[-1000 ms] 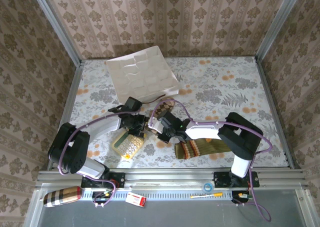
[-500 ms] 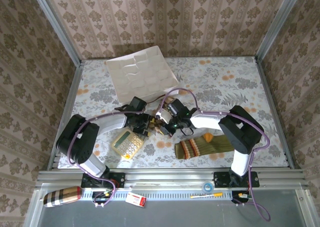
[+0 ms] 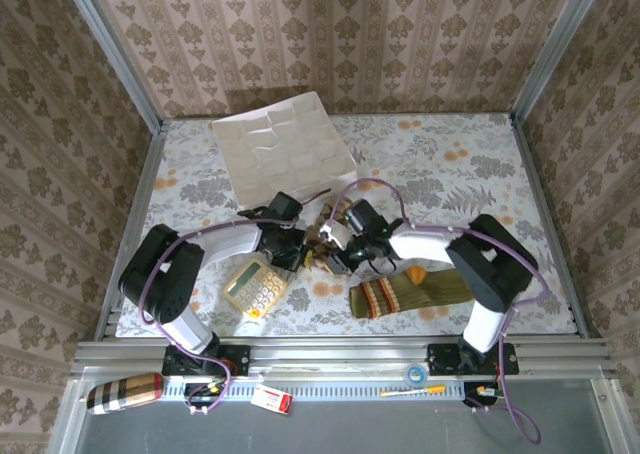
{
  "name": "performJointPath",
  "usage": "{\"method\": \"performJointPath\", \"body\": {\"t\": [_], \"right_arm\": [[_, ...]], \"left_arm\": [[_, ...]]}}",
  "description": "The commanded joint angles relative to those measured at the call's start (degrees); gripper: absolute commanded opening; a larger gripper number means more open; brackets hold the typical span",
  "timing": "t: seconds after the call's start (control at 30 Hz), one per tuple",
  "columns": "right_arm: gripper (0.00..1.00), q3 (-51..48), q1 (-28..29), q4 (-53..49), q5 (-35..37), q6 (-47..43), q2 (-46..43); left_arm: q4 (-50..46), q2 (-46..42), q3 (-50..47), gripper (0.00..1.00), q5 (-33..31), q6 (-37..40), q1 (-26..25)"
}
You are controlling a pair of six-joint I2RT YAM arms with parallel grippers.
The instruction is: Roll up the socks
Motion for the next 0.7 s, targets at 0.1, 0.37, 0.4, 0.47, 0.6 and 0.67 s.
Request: {"method": "performJointPath", "body": {"t": [0.1, 0.37, 0.4, 0.47, 0.6, 0.67], "right_arm": [[0.36, -10.9, 11.0, 10.6, 25.7, -14.4, -13.4], [0.42, -9.0, 17.8, 10.6, 33.2, -19.9, -11.3], [0.42, -8.6, 18.4, 10.4, 33.2, -19.8, -10.7], [0.42, -7.7, 19.0, 10.4, 33.6, -19.4, -9.1], [0.42, -6.0, 19.1, 12.2, 35.7, -19.1, -5.8], [0.41, -4.6, 19.1, 12.2, 36.5, -19.2, -3.9]], "left_arm": [[-17.4, 2.0, 3.2, 0.00, 0.5, -0.6, -0.5], [-19.0, 4.3, 5.4, 0.00, 1.2, 0.1, -0.4], [-18.6, 4.5, 5.4, 0.00, 1.2, 0.0, -0.5], [-18.4, 4.7, 5.5, 0.00, 1.2, 0.0, -0.4], [-17.6, 4.7, 5.4, 0.00, 1.4, 0.1, -0.5], [-17.1, 4.6, 5.1, 0.00, 1.5, 0.0, -0.5]]}}
